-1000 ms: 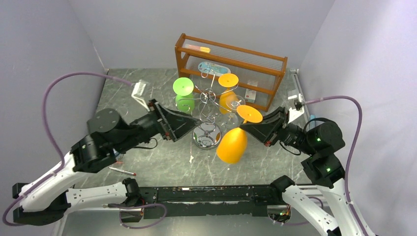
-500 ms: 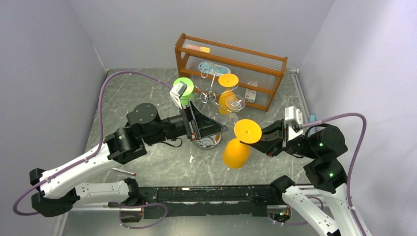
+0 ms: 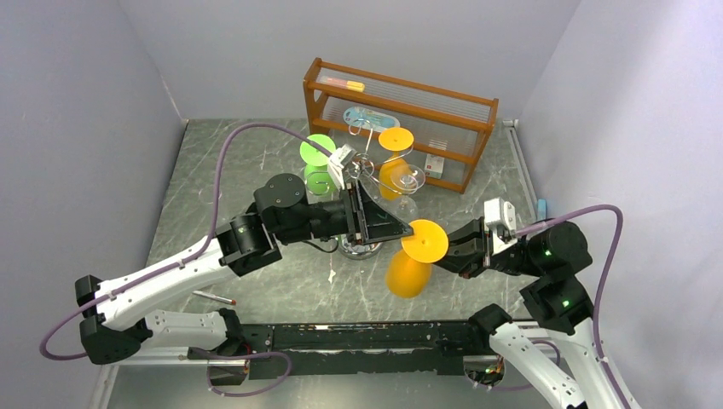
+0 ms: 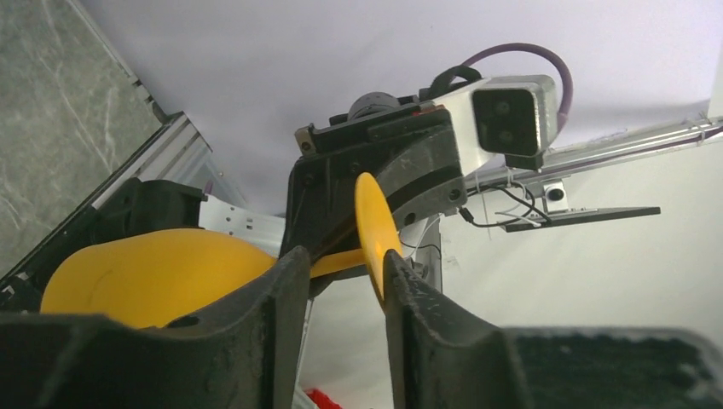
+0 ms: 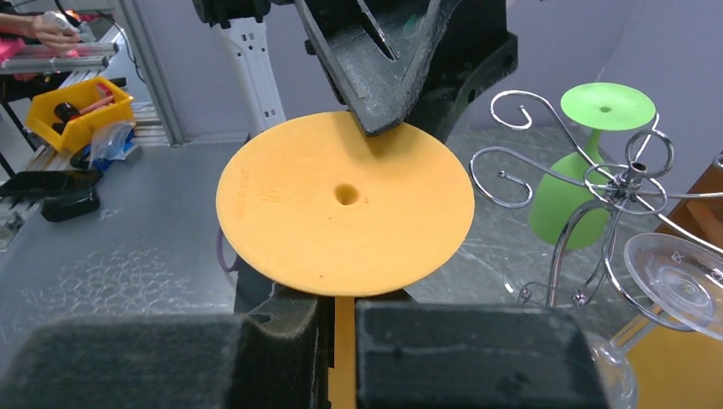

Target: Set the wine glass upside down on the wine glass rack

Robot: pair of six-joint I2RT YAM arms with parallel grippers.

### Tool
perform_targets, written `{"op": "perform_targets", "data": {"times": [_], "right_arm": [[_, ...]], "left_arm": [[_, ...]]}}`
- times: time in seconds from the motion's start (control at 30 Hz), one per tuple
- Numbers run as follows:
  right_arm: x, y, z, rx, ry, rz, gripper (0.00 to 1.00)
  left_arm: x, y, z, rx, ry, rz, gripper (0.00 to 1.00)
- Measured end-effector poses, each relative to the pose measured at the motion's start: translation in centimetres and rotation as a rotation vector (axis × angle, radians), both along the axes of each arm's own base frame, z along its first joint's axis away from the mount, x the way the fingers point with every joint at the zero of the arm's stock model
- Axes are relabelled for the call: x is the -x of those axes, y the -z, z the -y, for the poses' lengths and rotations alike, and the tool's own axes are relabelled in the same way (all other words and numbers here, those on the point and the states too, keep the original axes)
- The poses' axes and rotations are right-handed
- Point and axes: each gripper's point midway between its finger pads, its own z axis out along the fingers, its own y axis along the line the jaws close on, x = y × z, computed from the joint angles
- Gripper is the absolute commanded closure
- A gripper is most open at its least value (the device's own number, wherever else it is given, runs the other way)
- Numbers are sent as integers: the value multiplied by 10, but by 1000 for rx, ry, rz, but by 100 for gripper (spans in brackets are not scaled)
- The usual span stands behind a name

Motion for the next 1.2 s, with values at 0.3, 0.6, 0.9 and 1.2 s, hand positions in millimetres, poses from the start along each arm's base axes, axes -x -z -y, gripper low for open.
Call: {"op": "perform_targets", "data": {"times": [0.3,0.6,0.9,1.2], "right_arm": [[1,7,-1,41,-24,18,100],[-1,11,-3,74,-40,19,100],[-3,16,-3,92,-41,33,71],[21,8,5,48,-63,26,31]], "left_arm": [[6,-12,-4,45,18,9,70],[10,-5,0,27,40,1,70],[13,7,6,-8,60,-20,95],[10,6,-17,-11,-28,-17,95]]}}
